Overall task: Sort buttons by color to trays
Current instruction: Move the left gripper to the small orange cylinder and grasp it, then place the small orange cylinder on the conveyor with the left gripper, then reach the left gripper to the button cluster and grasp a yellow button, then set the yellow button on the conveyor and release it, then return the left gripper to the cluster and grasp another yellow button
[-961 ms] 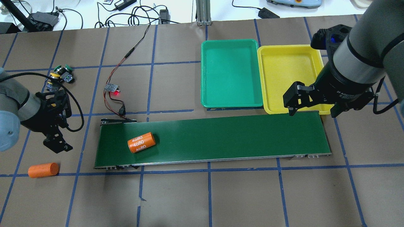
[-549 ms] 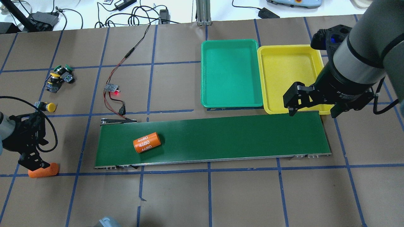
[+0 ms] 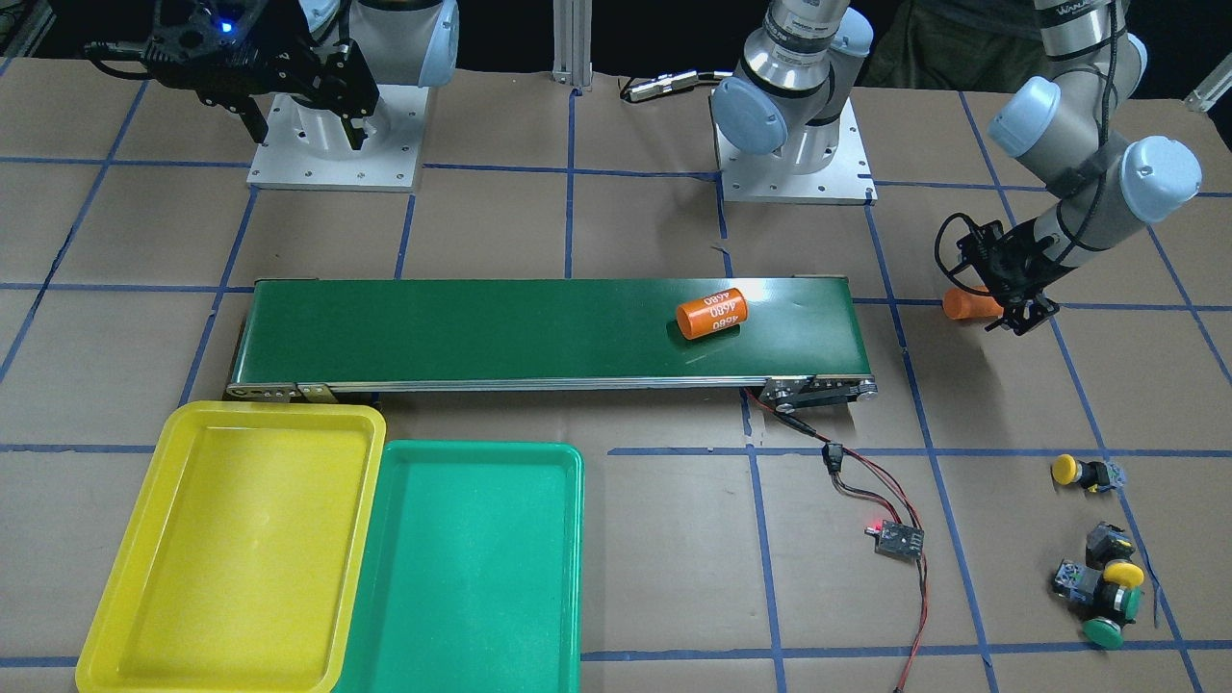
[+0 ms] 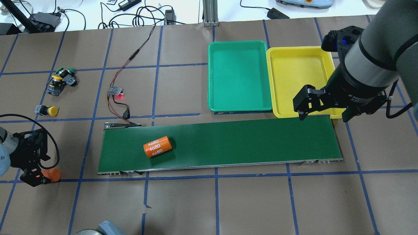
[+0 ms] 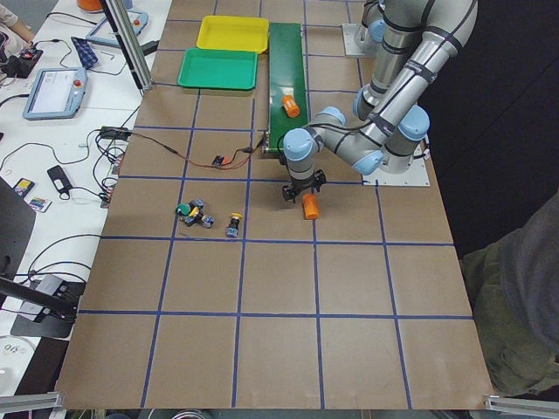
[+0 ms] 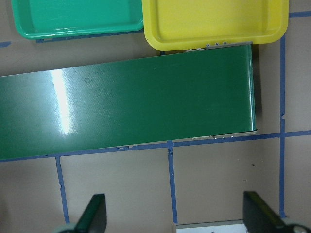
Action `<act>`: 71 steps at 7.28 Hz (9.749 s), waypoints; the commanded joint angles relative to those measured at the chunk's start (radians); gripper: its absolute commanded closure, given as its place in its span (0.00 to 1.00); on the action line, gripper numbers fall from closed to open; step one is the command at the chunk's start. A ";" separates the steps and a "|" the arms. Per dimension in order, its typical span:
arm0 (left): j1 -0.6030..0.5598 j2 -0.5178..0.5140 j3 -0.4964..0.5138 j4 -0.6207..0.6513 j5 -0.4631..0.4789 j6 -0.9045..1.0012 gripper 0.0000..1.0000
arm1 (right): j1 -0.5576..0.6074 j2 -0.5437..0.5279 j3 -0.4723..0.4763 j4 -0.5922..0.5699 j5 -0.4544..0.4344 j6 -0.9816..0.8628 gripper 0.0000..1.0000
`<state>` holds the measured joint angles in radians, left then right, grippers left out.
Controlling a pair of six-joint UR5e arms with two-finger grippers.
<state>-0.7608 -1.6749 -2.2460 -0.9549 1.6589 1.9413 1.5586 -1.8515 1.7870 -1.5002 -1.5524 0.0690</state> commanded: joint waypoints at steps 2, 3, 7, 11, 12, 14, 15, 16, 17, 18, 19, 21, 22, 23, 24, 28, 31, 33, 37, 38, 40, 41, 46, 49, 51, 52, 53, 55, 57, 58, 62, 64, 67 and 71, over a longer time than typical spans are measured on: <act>0.035 -0.026 -0.040 0.051 -0.001 0.011 0.00 | 0.001 0.000 0.002 0.000 0.000 0.000 0.00; 0.049 -0.031 -0.046 0.053 -0.014 0.042 0.07 | 0.001 0.000 0.003 0.000 0.000 0.000 0.00; 0.042 0.027 -0.035 -0.005 -0.088 0.029 1.00 | 0.001 -0.006 0.006 0.000 0.000 0.000 0.00; -0.473 0.252 -0.020 -0.070 -0.096 -0.076 1.00 | 0.000 -0.009 0.032 -0.002 0.000 -0.002 0.00; -0.580 0.276 -0.017 -0.074 -0.084 -0.102 1.00 | 0.000 -0.009 0.025 -0.003 -0.023 -0.003 0.00; -0.696 0.253 -0.023 -0.073 -0.099 -0.271 1.00 | 0.000 -0.012 0.029 -0.005 -0.044 0.000 0.00; -0.712 0.238 -0.041 -0.067 -0.108 -0.301 1.00 | 0.000 -0.011 0.029 -0.006 -0.041 0.000 0.00; -0.712 0.233 -0.055 -0.058 -0.108 -0.302 0.74 | 0.000 -0.011 0.029 -0.008 -0.034 0.003 0.00; -0.712 0.233 -0.066 -0.056 -0.110 -0.327 0.24 | -0.003 -0.005 0.031 -0.008 -0.031 -0.003 0.00; -0.706 0.236 -0.054 -0.057 -0.108 -0.312 0.00 | -0.005 -0.003 0.031 -0.008 -0.025 -0.003 0.00; -0.698 0.251 -0.020 -0.064 -0.107 -0.308 0.00 | -0.005 0.000 0.031 -0.023 -0.026 -0.003 0.00; -0.561 0.230 0.095 -0.085 -0.085 -0.346 0.00 | -0.006 0.005 0.028 -0.061 -0.026 -0.002 0.00; -0.448 0.187 0.141 -0.111 -0.096 -0.348 0.00 | -0.009 0.020 0.022 -0.060 -0.025 -0.002 0.00; -0.377 0.129 0.198 -0.111 -0.090 -0.346 0.00 | -0.014 0.041 0.015 -0.058 -0.025 -0.002 0.00; -0.323 0.047 0.271 -0.105 -0.090 -0.343 0.00 | -0.015 0.044 0.003 -0.060 -0.025 -0.002 0.00; -0.177 -0.283 0.558 -0.096 -0.070 0.083 0.00 | -0.015 0.063 -0.017 -0.064 0.069 -0.014 0.00; -0.143 -0.449 0.655 -0.056 -0.070 0.378 0.00 | -0.015 0.060 -0.011 -0.054 0.064 0.002 0.00; -0.138 -0.511 0.657 0.033 -0.068 0.381 0.00 | -0.017 0.060 -0.009 -0.055 -0.031 -0.014 0.00; -0.135 -0.531 0.667 0.025 -0.044 0.360 0.58 | -0.017 0.063 -0.005 -0.061 -0.028 0.000 0.00; -0.135 -0.528 0.663 0.021 -0.048 0.358 1.00 | -0.017 0.063 -0.005 -0.060 -0.034 0.002 0.00; -0.135 -0.487 0.655 -0.098 -0.054 0.227 1.00 | -0.017 0.061 -0.005 -0.061 -0.035 0.000 0.00; -0.138 -0.447 0.642 -0.128 -0.051 0.196 1.00 | -0.015 0.063 -0.005 -0.063 -0.034 0.000 0.00; -0.288 -0.064 0.426 -0.375 -0.053 -0.047 1.00 | -0.012 0.058 -0.001 -0.064 -0.045 0.003 0.00; -0.448 0.078 0.236 -0.357 -0.057 -0.507 1.00 | -0.012 0.057 -0.001 -0.060 -0.041 -0.014 0.25; -0.559 0.102 0.206 -0.357 -0.059 -0.683 1.00 | -0.012 0.060 -0.001 -0.061 -0.038 -0.002 0.47; -0.601 0.092 0.200 -0.347 -0.061 -0.690 1.00 | -0.012 0.060 0.000 -0.058 -0.040 0.002 0.41; -0.614 0.081 0.191 -0.317 -0.061 -0.694 1.00 | -0.012 0.060 -0.001 -0.060 -0.040 0.002 0.18; -0.618 0.090 0.111 -0.221 -0.062 -0.696 0.73 | -0.014 0.060 0.002 -0.060 -0.038 0.003 0.07; -0.623 0.102 0.080 -0.171 -0.065 -0.694 0.07 | -0.014 0.060 0.006 -0.060 -0.037 0.005 0.00; -0.623 0.106 0.092 -0.182 -0.062 -0.694 0.00 | -0.014 0.060 0.006 -0.063 -0.034 0.003 0.00; -0.356 -0.010 0.361 -0.220 -0.047 -0.759 0.00 | -0.012 0.058 0.012 -0.060 -0.037 -0.002 0.00; -0.304 -0.186 0.542 -0.191 -0.004 -0.687 0.00 | -0.012 0.060 0.014 -0.064 -0.031 0.000 0.02; -0.266 -0.499 0.883 -0.128 -0.002 -0.677 0.00 | -0.012 0.060 0.014 -0.064 -0.028 0.000 0.08; -0.227 -0.611 0.911 -0.104 -0.072 -0.757 0.00 | -0.012 0.046 0.032 -0.081 -0.029 0.027 0.18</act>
<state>-0.9903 -2.2569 -1.3374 -1.0672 1.6384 1.2283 1.5463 -1.7956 1.8086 -1.5754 -1.5806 0.0764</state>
